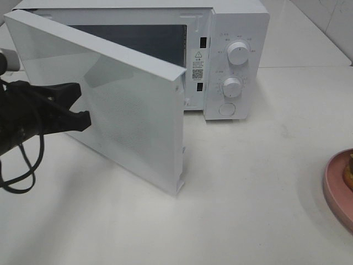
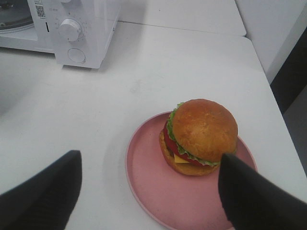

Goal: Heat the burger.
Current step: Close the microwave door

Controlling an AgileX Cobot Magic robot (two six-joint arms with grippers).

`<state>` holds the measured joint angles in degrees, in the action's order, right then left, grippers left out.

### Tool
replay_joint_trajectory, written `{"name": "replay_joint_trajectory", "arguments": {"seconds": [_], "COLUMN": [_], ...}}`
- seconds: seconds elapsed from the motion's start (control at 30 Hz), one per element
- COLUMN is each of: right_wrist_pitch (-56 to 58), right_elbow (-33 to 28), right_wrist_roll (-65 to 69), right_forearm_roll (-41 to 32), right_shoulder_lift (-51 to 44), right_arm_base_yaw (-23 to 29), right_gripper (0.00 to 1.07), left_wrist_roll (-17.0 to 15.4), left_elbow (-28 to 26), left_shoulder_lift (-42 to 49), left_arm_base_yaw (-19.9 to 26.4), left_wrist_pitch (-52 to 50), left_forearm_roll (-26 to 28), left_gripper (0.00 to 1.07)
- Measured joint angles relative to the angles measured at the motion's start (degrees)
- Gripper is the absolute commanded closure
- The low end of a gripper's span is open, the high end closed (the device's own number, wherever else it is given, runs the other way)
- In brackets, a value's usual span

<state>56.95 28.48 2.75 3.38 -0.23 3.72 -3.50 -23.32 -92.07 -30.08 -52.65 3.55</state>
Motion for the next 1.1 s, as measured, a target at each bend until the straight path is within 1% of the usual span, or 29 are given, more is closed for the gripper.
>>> {"name": "replay_joint_trajectory", "arguments": {"seconds": [0.07, 0.13, 0.17, 0.23, 0.27, 0.33, 0.37, 0.4, 0.43, 0.47, 0.5, 0.57, 0.6, 0.63, 0.67, 0.7, 0.73, 0.77, 0.83, 0.87, 0.9, 0.93, 1.0, 1.03, 1.1], "right_wrist_pitch": [0.0, 0.0, 0.0, 0.0, 0.0, 0.0, 0.0, 0.0, 0.0, 0.0, 0.0, 0.0, 0.0, 0.0, 0.0, 0.0, 0.0, 0.0, 0.0, 0.0, 0.0, 0.0, 0.0, 0.0, 0.0], "right_elbow": [0.0, 0.0, 0.0, 0.0, 0.0, 0.0, 0.0, 0.0, 0.0, 0.0, 0.0, 0.0, 0.0, 0.0, 0.0, 0.0, 0.0, 0.0, 0.0, 0.0, 0.0, 0.0, 0.0, 0.0, 0.0], "right_wrist_roll": [0.0, 0.0, 0.0, 0.0, 0.0, 0.0, 0.0, 0.0, 0.0, 0.0, 0.0, 0.0, 0.0, 0.0, 0.0, 0.0, 0.0, 0.0, 0.0, 0.0, 0.0, 0.0, 0.0, 0.0, 0.0], "right_forearm_roll": [0.0, 0.0, 0.0, 0.0, 0.0, 0.0, 0.0, 0.0, 0.0, 0.0, 0.0, 0.0, 0.0, 0.0, 0.0, 0.0, 0.0, 0.0, 0.0, 0.0, 0.0, 0.0, 0.0, 0.0, 0.0], "right_shoulder_lift": [0.0, 0.0, 0.0, 0.0, 0.0, 0.0, 0.0, 0.0, 0.0, 0.0, 0.0, 0.0, 0.0, 0.0, 0.0, 0.0, 0.0, 0.0, 0.0, 0.0, 0.0, 0.0, 0.0, 0.0, 0.0], "right_arm_base_yaw": [0.0, 0.0, 0.0, 0.0, 0.0, 0.0, 0.0, 0.0, 0.0, 0.0, 0.0, 0.0, 0.0, 0.0, 0.0, 0.0, 0.0, 0.0, 0.0, 0.0, 0.0, 0.0, 0.0, 0.0, 0.0], "right_gripper": [0.31, 0.31, 0.31, 0.31, 0.31, 0.31, 0.31, 0.31, 0.31, 0.31, 0.31, 0.31, 0.31, 0.31, 0.31, 0.31, 0.31, 0.31, 0.31, 0.31, 0.31, 0.31, 0.31, 0.31, 0.31], "left_wrist_roll": [0.2, 1.0, 1.0, 2.2, 2.2, 2.2, 2.2, 2.3, 2.3, 2.3, 3.1, 3.5, 4.6, 4.6, 5.7, 5.7, 6.5, 7.5, 7.7, 8.1, 8.1, 8.3, 8.4, 9.0, 9.4], "left_elbow": [-1.0, -4.2, -4.2, -8.8, -8.8, -12.0, -12.0, -14.0, -14.0, -15.2, -17.7, -18.7, -21.2, -21.2, -23.5, -23.5, -24.8, -27.1, -28.0, -29.9, -29.9, -32.0, -32.8, -34.5, -35.3], "left_shoulder_lift": [-0.7, -2.9, -2.9, -5.1, -5.1, -6.8, -6.8, -8.0, -8.0, -8.6, -9.8, -10.4, -11.6, -11.6, -12.6, -12.6, -13.2, -14.3, -14.7, -15.8, -15.8, -16.9, -17.3, -18.0, -18.4], "left_arm_base_yaw": [-0.7, -2.9, -2.9, -5.1, -5.1, -6.5, -6.5, -7.4, -7.4, -7.7, -8.4, -8.8, -9.5, -9.5, -10.3, -10.3, -10.5, -10.9, -10.9, -10.9, -10.9, -10.9, -10.9, -11.3, -11.6], "left_wrist_pitch": [0.0, 0.1, 0.1, 1.9, 1.9, 3.7, 3.7, 4.5, 4.5, 4.9, 5.7, 6.1, 7.3, 7.3, 8.1, 8.1, 8.5, 9.2, 9.5, 10.4, 10.4, 11.1, 11.7, 13.3, 13.8], "left_forearm_roll": [0.6, 1.8, 1.8, 3.4, 3.4, 5.6, 5.6, 7.0, 7.0, 7.7, 8.8, 9.1, 9.9, 9.9, 10.9, 10.9, 11.6, 13.4, 14.0, 15.1, 15.1, 15.6, 15.8, 15.8, 15.8], "left_gripper": [1.07, 1.07, 1.07, 1.07, 1.07, 1.07, 1.07, 1.07, 1.07, 1.07, 1.07, 1.07, 1.07, 1.07, 1.07, 1.07, 1.07, 1.07, 1.07, 1.07, 1.07, 1.07, 1.07, 1.07, 1.07]}}
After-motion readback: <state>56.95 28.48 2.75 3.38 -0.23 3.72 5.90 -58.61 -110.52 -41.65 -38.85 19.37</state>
